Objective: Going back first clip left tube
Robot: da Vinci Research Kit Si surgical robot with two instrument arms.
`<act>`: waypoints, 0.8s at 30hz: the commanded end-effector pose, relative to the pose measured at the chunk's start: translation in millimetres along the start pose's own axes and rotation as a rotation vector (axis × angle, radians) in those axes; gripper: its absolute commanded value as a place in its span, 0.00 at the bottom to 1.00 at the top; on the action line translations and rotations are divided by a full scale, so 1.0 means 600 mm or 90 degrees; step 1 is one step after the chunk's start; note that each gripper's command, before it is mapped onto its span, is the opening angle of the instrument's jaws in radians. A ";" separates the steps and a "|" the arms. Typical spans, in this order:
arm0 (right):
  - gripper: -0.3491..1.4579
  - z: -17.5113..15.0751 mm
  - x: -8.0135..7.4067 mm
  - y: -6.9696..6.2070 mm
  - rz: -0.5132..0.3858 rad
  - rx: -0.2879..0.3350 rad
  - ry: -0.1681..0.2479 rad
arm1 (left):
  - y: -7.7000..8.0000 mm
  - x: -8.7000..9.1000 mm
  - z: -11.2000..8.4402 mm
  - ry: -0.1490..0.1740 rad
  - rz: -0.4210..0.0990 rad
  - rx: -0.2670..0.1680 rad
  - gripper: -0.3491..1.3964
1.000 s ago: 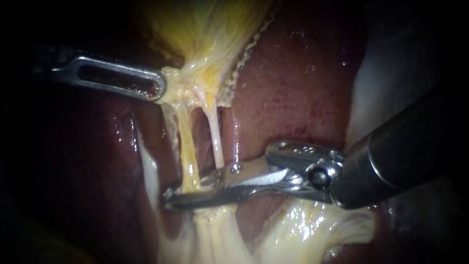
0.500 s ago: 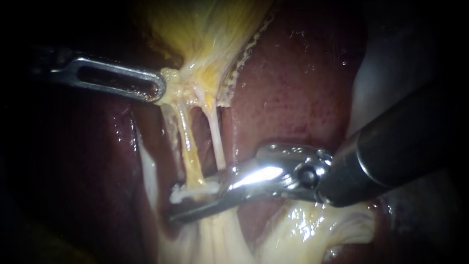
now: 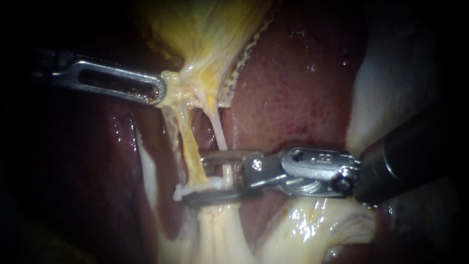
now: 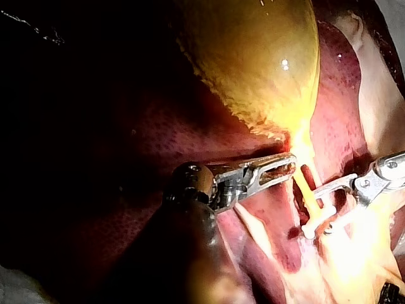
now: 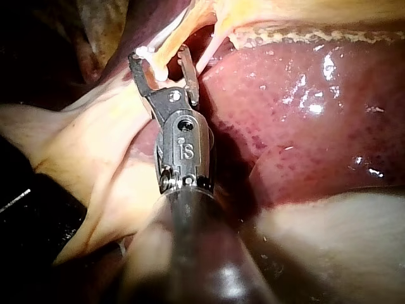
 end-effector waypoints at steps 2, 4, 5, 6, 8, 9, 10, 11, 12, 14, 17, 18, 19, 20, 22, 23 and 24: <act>0.47 -0.0015 0.0001 0.0001 -0.031 -0.002 0.000 | 0.0000 0.0001 0.0000 0.000 0.000 0.000 0.00; 0.47 -0.0036 0.0006 0.0000 -0.074 0.001 -0.001 | 0.0000 0.0003 0.0000 0.000 0.000 0.000 0.00; 0.47 -0.0046 0.0010 0.0000 -0.088 0.003 -0.001 | 0.0001 0.0003 0.0000 0.000 0.000 0.000 0.00; 0.47 -0.0060 0.0018 0.0000 -0.100 0.005 -0.001 | 0.0001 0.0004 0.0000 0.000 0.001 0.000 0.00; 0.47 -0.0080 0.0034 0.0001 -0.118 0.007 0.000 | 0.0002 0.0004 -0.0001 0.000 0.001 0.000 0.00; 0.47 -0.0094 0.0044 0.0002 -0.127 0.008 -0.002 | 0.0002 0.0004 -0.0001 0.000 0.001 0.000 0.00; 0.47 -0.0103 0.0052 0.0002 -0.136 0.009 -0.004 | 0.0003 0.0004 -0.0001 0.000 0.001 0.000 0.00; 0.47 -0.0113 0.0059 0.0003 -0.141 0.010 -0.004 | 0.0003 0.0004 -0.0001 0.000 0.001 0.000 0.00; 0.47 -0.0126 0.0067 0.0003 -0.147 0.011 -0.007 | 0.0004 0.0004 -0.0001 0.000 0.001 0.000 0.00; 0.47 -0.0147 0.0079 0.0003 -0.156 0.014 -0.016 | 0.0004 0.0005 -0.0002 0.000 0.001 0.001 0.00; 0.47 -0.0175 0.0091 0.0004 -0.163 0.014 -0.048 | 0.0004 0.0004 -0.0002 0.000 0.001 0.001 0.00; 0.47 -0.0183 0.0094 0.0004 -0.164 0.011 -0.063 | 0.0005 0.0004 -0.0001 0.000 0.001 0.001 0.00; 0.47 -0.0194 0.0098 0.0006 -0.168 0.006 -0.083 | 0.0005 0.0004 -0.0001 0.000 0.001 0.001 0.00; 0.47 -0.0201 0.0101 0.0007 -0.168 0.000 -0.100 | 0.0005 0.0004 -0.0001 0.000 0.001 0.001 0.00; 0.47 -0.0216 0.0105 0.0010 -0.165 -0.012 -0.133 | 0.0006 0.0004 -0.0002 0.001 0.001 0.001 0.00; 0.47 -0.0222 0.0106 0.0012 -0.166 -0.017 -0.146 | 0.0006 0.0004 -0.0001 0.001 0.001 0.001 0.00; 0.47 -0.0227 0.0107 0.0013 -0.167 -0.022 -0.155 | 0.0007 0.0004 -0.0001 0.001 0.001 0.001 0.00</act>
